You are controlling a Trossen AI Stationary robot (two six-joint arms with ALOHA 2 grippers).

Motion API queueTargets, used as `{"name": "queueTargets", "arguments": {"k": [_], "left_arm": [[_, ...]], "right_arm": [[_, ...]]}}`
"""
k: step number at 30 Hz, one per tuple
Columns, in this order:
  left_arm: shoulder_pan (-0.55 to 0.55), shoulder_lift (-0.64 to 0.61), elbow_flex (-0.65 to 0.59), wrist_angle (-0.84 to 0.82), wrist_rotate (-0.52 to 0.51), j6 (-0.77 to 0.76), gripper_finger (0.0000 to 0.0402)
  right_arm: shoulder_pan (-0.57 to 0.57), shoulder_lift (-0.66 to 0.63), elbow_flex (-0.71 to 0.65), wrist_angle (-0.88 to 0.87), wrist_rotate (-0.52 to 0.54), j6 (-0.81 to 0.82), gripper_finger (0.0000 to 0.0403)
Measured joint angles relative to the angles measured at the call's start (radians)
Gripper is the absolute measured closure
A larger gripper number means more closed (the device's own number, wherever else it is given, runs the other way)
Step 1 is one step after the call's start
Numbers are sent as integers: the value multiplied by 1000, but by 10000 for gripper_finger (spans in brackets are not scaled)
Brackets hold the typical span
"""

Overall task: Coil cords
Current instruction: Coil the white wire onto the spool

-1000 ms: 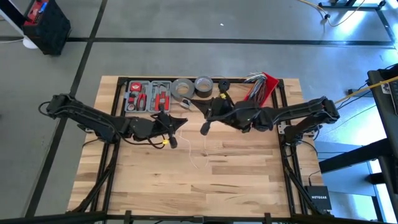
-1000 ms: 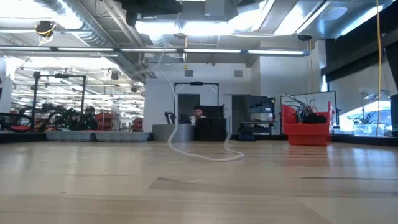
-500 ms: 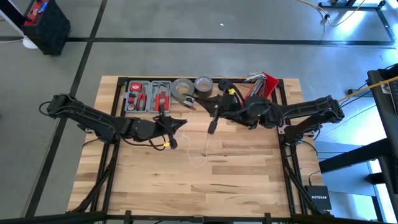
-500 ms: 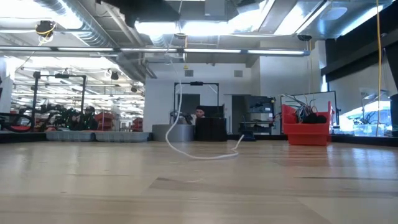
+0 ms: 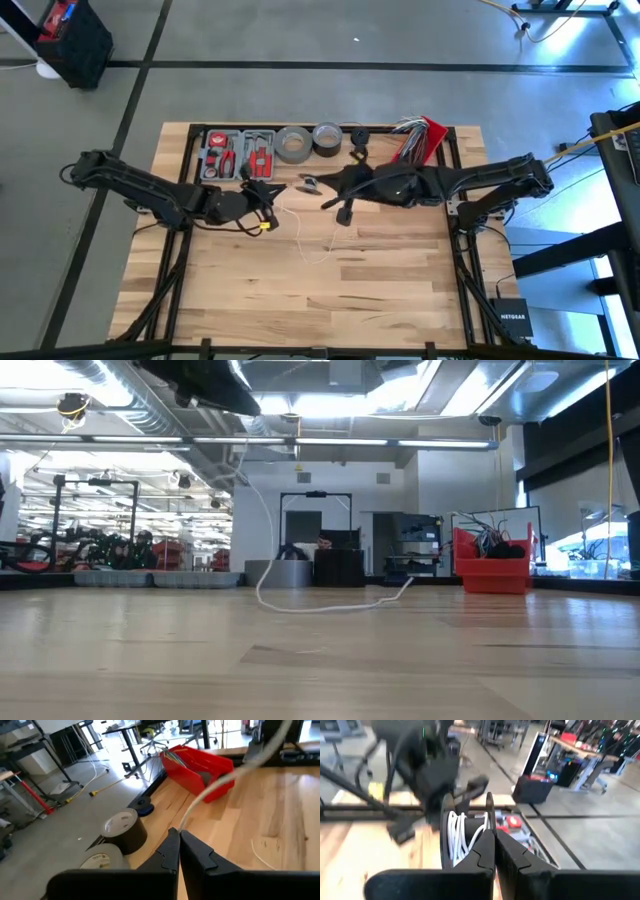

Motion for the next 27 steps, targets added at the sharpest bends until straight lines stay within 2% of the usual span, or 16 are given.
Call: {"name": "queueTargets", "arguments": {"k": [6,18,27], "left_arm": [[-35,-40,0,1,0,-11,400],[-60,-70,2,1,9,-21,400],[-56,-68,5,-47,-3,-48,400]], "right_arm": [[0,47,-1,-100,17,-1,397],[-1,192,-4,-177,37,-2,397],[-1,166,-6,-179,93,-5,397]]}}
